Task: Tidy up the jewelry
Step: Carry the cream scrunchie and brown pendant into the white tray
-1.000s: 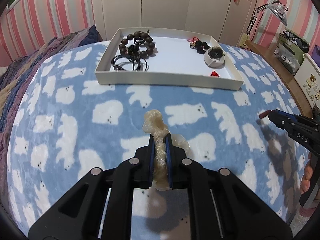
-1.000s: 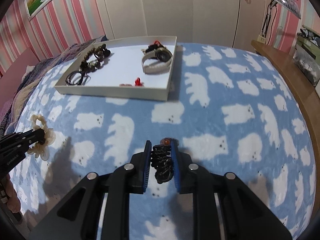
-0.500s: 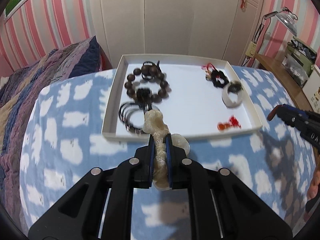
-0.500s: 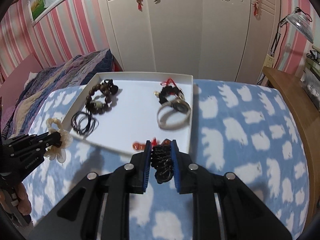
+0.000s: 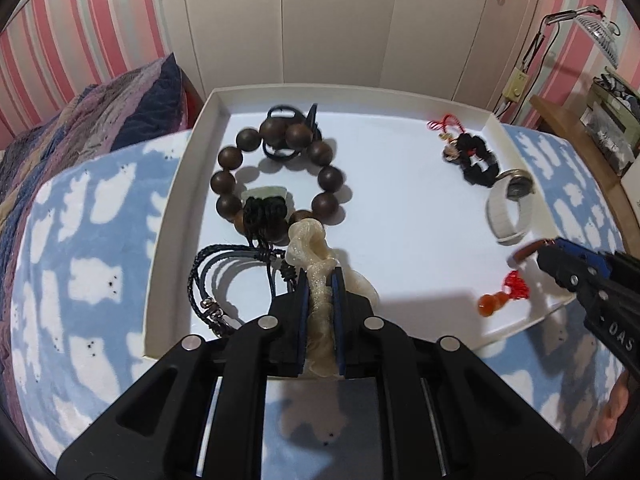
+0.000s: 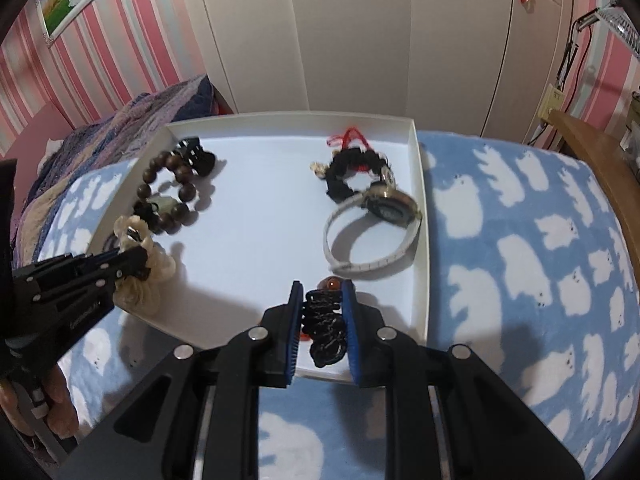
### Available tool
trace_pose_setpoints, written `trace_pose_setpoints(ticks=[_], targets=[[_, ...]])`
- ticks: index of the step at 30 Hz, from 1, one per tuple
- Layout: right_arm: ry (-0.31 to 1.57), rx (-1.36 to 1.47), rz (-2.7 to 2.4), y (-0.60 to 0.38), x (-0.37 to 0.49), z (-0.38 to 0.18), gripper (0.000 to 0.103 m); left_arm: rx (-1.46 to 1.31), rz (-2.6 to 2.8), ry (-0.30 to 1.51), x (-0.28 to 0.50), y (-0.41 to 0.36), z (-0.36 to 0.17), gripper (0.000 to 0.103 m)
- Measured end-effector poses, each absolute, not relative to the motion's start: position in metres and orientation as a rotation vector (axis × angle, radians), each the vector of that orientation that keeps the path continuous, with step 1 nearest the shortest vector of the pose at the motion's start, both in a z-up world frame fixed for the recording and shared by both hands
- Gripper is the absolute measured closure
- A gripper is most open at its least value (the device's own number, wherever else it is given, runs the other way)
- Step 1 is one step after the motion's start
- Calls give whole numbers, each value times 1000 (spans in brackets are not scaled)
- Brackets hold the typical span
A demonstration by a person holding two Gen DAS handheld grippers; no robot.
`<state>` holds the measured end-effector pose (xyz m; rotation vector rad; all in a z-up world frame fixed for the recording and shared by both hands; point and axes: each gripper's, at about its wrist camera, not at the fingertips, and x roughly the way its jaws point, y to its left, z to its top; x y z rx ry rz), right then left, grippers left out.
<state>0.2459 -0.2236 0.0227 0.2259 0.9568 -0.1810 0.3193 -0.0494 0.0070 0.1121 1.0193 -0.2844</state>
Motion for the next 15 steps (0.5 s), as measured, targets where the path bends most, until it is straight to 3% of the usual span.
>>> trace_pose_setpoints(ticks=[15], targets=[[986,223,-219,-223,239,-1,83,122,-277,1018,319,-46,-4,86]])
